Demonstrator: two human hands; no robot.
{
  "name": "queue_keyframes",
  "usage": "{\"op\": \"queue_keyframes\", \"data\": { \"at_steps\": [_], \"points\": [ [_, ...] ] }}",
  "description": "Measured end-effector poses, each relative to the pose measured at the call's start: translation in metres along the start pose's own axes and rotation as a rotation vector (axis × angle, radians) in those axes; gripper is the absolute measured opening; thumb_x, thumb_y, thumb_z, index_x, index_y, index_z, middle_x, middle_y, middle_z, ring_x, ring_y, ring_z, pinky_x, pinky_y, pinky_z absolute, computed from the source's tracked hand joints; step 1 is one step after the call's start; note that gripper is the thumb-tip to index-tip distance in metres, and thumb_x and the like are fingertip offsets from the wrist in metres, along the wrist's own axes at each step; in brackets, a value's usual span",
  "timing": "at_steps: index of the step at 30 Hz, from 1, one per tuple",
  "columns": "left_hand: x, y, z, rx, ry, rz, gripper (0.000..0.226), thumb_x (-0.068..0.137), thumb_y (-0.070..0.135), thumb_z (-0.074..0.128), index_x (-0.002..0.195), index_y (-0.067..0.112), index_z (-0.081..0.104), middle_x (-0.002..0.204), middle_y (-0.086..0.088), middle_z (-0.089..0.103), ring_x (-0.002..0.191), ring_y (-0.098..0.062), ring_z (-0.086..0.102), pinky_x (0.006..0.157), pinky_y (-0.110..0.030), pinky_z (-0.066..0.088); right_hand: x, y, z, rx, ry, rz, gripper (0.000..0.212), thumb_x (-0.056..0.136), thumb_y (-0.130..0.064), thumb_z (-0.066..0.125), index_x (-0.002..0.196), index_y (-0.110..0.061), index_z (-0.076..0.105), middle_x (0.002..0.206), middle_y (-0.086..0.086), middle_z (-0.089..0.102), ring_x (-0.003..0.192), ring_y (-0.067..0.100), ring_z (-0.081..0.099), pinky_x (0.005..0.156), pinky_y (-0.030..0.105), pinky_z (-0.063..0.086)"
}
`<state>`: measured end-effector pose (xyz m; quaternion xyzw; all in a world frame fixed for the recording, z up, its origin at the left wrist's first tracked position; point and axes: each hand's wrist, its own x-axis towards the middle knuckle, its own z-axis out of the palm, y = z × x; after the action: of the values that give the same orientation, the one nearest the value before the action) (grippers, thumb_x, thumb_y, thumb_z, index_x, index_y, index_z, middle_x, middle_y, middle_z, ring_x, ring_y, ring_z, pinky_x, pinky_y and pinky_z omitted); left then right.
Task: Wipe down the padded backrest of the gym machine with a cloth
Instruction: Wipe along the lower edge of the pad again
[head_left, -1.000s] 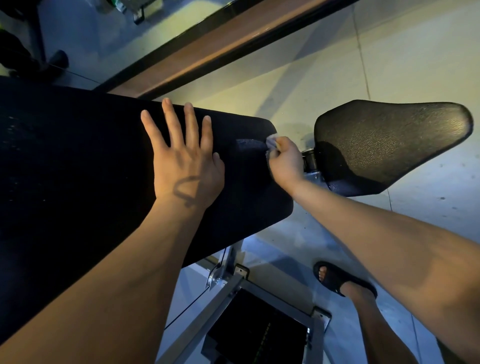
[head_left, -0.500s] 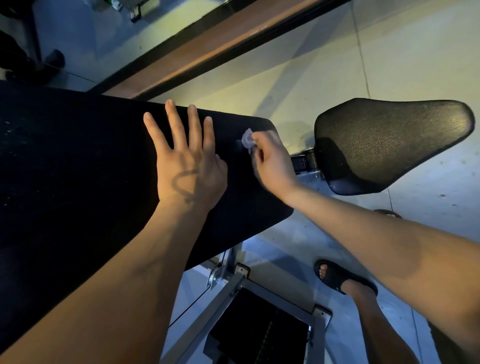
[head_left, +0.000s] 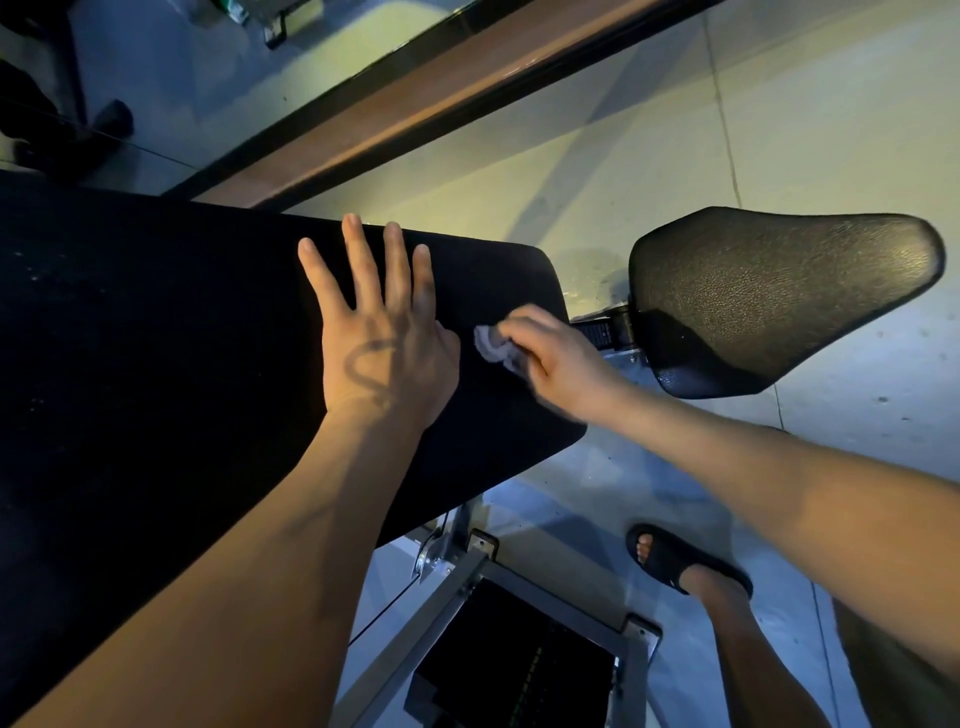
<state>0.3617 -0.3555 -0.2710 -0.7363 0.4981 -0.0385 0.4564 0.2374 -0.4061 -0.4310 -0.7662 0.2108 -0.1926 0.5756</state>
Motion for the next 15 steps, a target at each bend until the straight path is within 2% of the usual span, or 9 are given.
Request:
{"op": "queue_keyframes", "data": {
  "at_steps": [3, 6, 8, 11, 13, 15],
  "points": [
    [-0.002, 0.000, 0.000, 0.002, 0.002, 0.002, 0.074, 0.099, 0.051, 0.012, 0.164, 0.016, 0.004, 0.171, -0.016, -0.001, 0.155, -0.049, -0.007, 0.117, -0.075, 0.001, 0.039, 0.006, -0.010, -0.003, 0.147, 0.130, 0.027, 0.094, -0.003, 0.042, 0.111, -0.007, 0.063, 0.109, 0.007, 0.056, 0.094, 0.017, 0.055, 0.085, 0.029, 0.045],
    [0.000, 0.000, 0.000, 0.004, -0.010, 0.004, 0.075, 0.099, 0.051, 0.012, 0.164, 0.016, 0.002, 0.171, -0.016, -0.002, 0.154, -0.050, -0.009, 0.117, -0.075, 0.001, 0.055, -0.001, 0.011, -0.027, 0.232, 0.178, 0.030, 0.092, 0.005, 0.045, 0.113, -0.005, 0.065, 0.110, 0.013, 0.059, 0.097, 0.019, 0.057, 0.085, 0.027, 0.044],
    [0.000, 0.000, 0.000, 0.008, -0.012, 0.004, 0.074, 0.100, 0.050, 0.012, 0.164, 0.015, 0.001, 0.171, -0.017, -0.003, 0.154, -0.050, -0.009, 0.117, -0.075, 0.001, 0.029, -0.002, 0.025, -0.057, 0.210, 0.088, 0.033, 0.086, 0.007, 0.044, 0.108, 0.000, 0.067, 0.106, 0.015, 0.061, 0.096, 0.021, 0.057, 0.084, 0.029, 0.043],
    [0.001, 0.001, -0.001, 0.008, -0.010, 0.000, 0.074, 0.100, 0.049, 0.013, 0.164, 0.014, 0.001, 0.171, -0.017, -0.003, 0.154, -0.049, -0.009, 0.117, -0.075, 0.001, -0.024, 0.003, 0.016, -0.099, -0.008, 0.019, 0.022, 0.092, -0.007, 0.044, 0.095, -0.013, 0.065, 0.096, -0.005, 0.060, 0.090, 0.010, 0.054, 0.083, 0.032, 0.038],
    [0.000, 0.001, -0.003, -0.002, -0.013, 0.004, 0.074, 0.099, 0.049, 0.013, 0.164, 0.014, 0.001, 0.171, -0.017, -0.003, 0.154, -0.049, -0.009, 0.117, -0.074, 0.001, -0.033, 0.002, 0.004, -0.152, -0.106, -0.060, 0.020, 0.090, -0.001, 0.048, 0.098, -0.010, 0.064, 0.098, 0.000, 0.057, 0.090, 0.011, 0.051, 0.079, 0.031, 0.040],
    [-0.001, 0.001, -0.002, -0.001, -0.011, 0.008, 0.075, 0.099, 0.050, 0.013, 0.164, 0.014, 0.001, 0.171, -0.017, -0.003, 0.154, -0.049, -0.009, 0.117, -0.074, 0.001, -0.011, 0.007, -0.004, -0.095, 0.008, 0.003, 0.026, 0.086, 0.009, 0.049, 0.103, -0.004, 0.064, 0.101, 0.007, 0.054, 0.088, 0.017, 0.052, 0.077, 0.026, 0.043]
  ]
}}
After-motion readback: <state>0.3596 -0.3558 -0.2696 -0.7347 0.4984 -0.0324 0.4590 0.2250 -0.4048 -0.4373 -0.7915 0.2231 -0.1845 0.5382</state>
